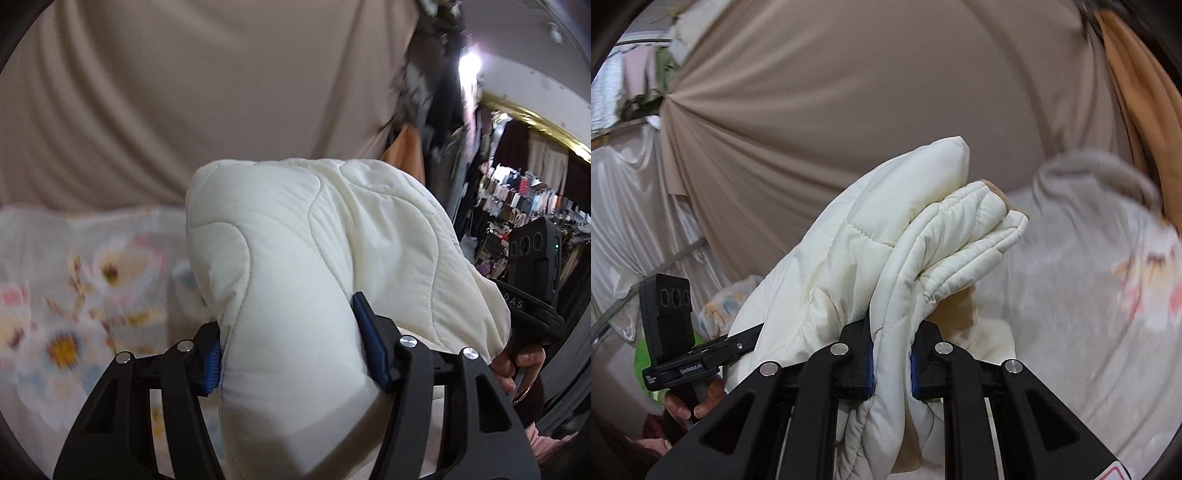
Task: Fold large clothes
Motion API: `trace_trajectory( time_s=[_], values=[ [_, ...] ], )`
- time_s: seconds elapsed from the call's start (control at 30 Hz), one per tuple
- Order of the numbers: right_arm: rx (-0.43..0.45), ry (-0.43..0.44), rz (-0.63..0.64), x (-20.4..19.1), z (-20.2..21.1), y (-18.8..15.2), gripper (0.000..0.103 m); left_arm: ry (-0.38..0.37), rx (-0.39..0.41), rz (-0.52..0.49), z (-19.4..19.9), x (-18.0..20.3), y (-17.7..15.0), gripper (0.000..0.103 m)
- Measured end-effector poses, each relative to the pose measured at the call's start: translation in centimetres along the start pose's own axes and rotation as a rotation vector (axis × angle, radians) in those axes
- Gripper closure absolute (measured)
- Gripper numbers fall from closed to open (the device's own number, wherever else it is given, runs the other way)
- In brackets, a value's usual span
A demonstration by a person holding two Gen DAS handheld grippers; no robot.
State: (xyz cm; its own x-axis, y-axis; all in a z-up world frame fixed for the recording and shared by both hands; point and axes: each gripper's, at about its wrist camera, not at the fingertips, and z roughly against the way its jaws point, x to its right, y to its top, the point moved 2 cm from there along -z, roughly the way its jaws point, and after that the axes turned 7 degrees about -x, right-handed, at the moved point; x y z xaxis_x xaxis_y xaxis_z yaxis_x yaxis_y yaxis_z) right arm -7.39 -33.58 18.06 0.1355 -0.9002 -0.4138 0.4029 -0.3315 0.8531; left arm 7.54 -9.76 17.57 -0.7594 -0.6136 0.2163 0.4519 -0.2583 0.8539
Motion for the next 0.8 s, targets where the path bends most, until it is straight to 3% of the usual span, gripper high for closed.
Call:
trace_trajectory(
  time_s=[0.27,0.43,0.53,0.63,0.73,0.8],
  values=[
    [0.262,0.134,0.206,-9.0,2.8,7.1,0.088,0.079,0.355,-0.181,10.8,-0.3,5.7,0.044],
    [0.298,0.254,0.229,-12.8,-1.1,10.0,0.087,0.151,0.475,-0.198,14.1,-4.8,6.8,0.04],
    [0.235,0.278,0.176,-13.0,-6.5,10.2,0.086,0.194,0.443,-0.147,12.8,-9.5,6.8,0.037],
    [0.071,0.244,0.054,-10.0,-16.1,8.0,0.079,0.236,0.333,-0.032,8.0,-15.9,5.0,0.029],
    [-0.193,0.125,-0.096,-4.6,-26.4,1.8,0.072,0.339,0.112,0.123,0.4,-23.5,0.3,0.025],
    [-0.349,0.0,-0.172,-1.0,-30.4,-3.4,0.073,0.422,-0.04,0.193,-3.7,-26.7,-3.8,0.037]
  ],
)
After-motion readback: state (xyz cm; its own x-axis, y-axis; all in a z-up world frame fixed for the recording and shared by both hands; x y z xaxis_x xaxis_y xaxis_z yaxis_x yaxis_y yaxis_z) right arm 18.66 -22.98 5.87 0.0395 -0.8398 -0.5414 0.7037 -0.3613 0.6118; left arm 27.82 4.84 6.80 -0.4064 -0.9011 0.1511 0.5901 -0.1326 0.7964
